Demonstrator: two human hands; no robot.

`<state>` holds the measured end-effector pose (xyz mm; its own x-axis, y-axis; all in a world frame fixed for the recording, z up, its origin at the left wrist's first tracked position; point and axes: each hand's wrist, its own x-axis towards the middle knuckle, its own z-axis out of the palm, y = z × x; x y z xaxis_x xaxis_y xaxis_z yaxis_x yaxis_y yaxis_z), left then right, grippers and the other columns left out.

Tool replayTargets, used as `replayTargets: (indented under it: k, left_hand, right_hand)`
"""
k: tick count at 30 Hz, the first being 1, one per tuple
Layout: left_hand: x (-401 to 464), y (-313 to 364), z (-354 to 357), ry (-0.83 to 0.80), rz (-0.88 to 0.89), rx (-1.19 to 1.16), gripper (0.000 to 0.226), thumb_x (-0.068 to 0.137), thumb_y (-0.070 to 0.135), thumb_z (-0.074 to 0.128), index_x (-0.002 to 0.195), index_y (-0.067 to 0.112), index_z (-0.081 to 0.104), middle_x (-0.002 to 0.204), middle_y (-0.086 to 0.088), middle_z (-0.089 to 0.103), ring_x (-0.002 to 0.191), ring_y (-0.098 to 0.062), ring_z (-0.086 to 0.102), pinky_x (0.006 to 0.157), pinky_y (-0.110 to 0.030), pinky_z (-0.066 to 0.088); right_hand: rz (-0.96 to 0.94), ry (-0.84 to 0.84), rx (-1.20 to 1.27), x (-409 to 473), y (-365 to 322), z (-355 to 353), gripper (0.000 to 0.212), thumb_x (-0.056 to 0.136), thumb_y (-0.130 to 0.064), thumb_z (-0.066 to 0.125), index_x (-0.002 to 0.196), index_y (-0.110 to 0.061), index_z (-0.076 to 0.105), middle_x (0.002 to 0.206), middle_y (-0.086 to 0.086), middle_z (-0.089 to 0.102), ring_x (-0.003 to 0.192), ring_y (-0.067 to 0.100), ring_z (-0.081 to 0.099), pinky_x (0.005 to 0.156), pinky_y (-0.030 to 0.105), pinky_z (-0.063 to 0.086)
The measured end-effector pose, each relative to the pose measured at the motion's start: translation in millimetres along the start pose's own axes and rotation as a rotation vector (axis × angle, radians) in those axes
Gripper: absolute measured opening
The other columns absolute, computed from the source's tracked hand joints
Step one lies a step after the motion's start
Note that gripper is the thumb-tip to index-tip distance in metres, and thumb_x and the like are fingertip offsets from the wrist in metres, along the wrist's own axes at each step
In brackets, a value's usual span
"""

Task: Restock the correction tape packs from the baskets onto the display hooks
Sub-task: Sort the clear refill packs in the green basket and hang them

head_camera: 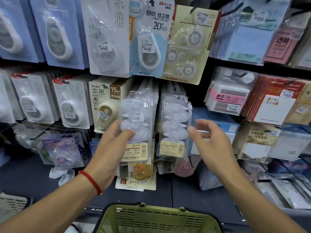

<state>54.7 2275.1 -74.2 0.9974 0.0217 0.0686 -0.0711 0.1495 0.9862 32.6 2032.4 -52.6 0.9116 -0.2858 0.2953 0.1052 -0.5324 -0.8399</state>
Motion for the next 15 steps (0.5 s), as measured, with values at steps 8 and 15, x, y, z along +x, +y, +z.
replayTargets:
  k: [8,15]
  left_hand:
    - [-6,-8,13,-0.321,0.069,0.049,0.044,0.083,0.022,0.074,0.126,0.014,0.066,0.118,-0.011,0.077,0.11,-0.029,0.073,0.094,-0.039,0.06]
    - [-4,-14,14,-0.325,0.033,0.101,0.056,0.091,-0.01,0.07,0.133,0.027,0.062,0.102,-0.011,0.072,0.09,-0.032,0.077,0.08,-0.043,0.066]
  right_hand:
    - [-0.08,-0.372,0.187,-18,3,27,0.007,0.099,-0.03,0.071,0.105,-0.025,0.073,0.101,-0.006,0.08,0.095,0.011,0.076,0.083,0.027,0.06]
    - [0.037,-0.177,0.422,-11,6,19,0.014,0.106,-0.023,0.062,0.105,-0.013,0.071,0.094,0.003,0.082,0.088,0.021,0.08,0.077,0.037,0.065]
